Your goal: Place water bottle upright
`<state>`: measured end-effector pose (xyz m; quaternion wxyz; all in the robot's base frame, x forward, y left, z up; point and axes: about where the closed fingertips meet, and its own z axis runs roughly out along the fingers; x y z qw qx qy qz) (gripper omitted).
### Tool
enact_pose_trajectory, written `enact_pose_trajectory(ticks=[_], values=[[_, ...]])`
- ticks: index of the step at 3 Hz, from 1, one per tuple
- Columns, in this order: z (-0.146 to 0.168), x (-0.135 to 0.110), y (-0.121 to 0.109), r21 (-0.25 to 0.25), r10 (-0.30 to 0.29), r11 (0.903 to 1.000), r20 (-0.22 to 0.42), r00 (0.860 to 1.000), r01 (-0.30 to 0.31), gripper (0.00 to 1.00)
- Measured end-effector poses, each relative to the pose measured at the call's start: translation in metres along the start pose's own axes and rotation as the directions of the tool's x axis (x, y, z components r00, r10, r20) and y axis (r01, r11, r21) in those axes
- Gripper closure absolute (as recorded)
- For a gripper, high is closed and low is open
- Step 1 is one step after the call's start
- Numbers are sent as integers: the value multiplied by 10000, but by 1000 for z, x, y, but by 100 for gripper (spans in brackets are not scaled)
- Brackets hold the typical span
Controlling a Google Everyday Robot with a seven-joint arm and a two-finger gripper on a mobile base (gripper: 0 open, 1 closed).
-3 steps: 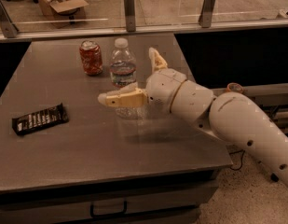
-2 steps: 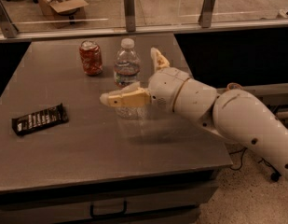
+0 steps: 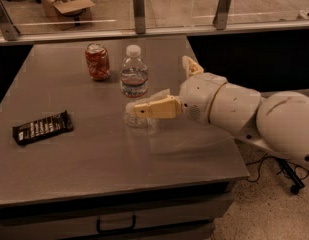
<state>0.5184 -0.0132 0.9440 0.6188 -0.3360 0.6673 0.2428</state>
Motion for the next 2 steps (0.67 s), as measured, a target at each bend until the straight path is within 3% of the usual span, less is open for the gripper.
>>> enact_pose_trajectory(ticks=[1,2], values=[[-35,-8,-7,804,-9,9967,-908,9959,83,0],[-36,-12,-4,864,-137,9960,-1011,9948,225,0]])
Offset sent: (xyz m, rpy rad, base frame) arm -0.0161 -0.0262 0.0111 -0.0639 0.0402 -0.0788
